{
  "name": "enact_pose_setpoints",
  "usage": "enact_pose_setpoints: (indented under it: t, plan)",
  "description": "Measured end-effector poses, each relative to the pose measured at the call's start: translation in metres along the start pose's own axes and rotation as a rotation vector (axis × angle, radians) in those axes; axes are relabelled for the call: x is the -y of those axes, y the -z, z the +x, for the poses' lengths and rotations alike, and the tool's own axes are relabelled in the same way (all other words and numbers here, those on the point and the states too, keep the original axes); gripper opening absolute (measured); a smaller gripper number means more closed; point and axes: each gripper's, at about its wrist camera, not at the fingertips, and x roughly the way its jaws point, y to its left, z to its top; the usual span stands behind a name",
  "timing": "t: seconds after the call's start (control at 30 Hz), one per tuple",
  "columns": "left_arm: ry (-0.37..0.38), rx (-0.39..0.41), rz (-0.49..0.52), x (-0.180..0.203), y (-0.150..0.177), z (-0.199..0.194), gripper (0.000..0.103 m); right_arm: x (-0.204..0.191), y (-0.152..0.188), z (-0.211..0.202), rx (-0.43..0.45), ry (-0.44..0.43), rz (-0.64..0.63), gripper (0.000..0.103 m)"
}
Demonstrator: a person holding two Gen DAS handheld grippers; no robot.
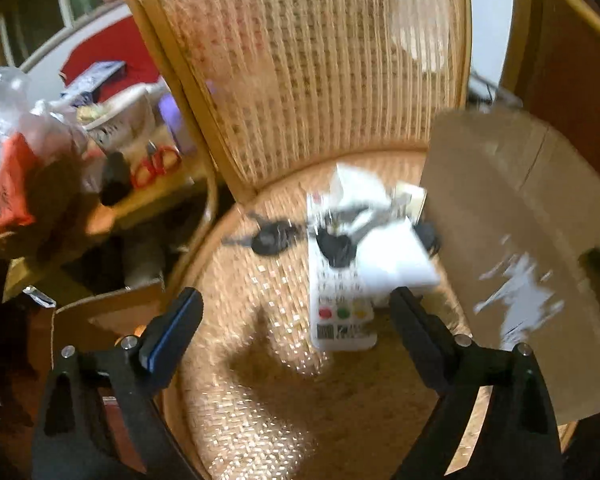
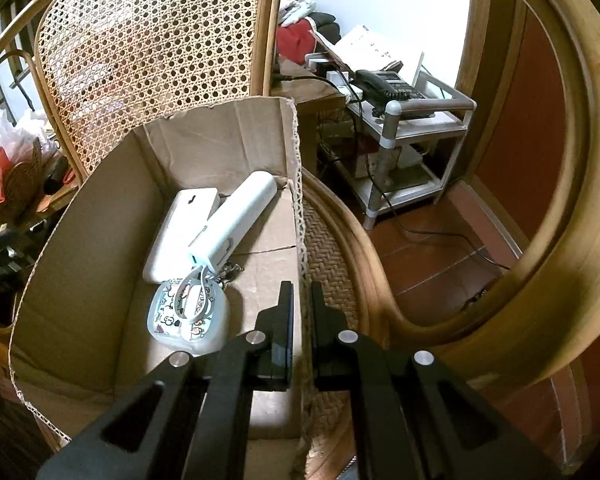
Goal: Organize rigid objects
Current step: 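Grasp the white remote control with the left gripper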
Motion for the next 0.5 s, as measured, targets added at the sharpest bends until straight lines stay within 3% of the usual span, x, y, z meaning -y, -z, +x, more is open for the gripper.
enact_pose_setpoints:
  t: [0.33, 0.4, 0.47, 0.5]
  plan:
    - [-0.078, -0.077, 0.099, 0.014, -0.001, 0.043, 0.092, 0.001, 0.000, 0.000, -0.001, 0.001, -0.003, 0.008]
    - [-0.080, -0.109, 0.141, 0.023, -0.001, 0.061, 0.094, 0.000, 0.000, 0.000, -0.003, 0.001, -0.005, 0.008]
    - [-0.067, -0.091, 0.124, 0.021, -0.004, 0.067, 0.094, 0.000, 0.000, 0.000, -0.002, 0.002, -0.002, 0.008]
    - [-0.055, -0.085, 0.112, 0.019, -0.006, 0.067, 0.089, -0.002, 0.000, 0.000, -0.003, 0.003, -0.003, 0.008]
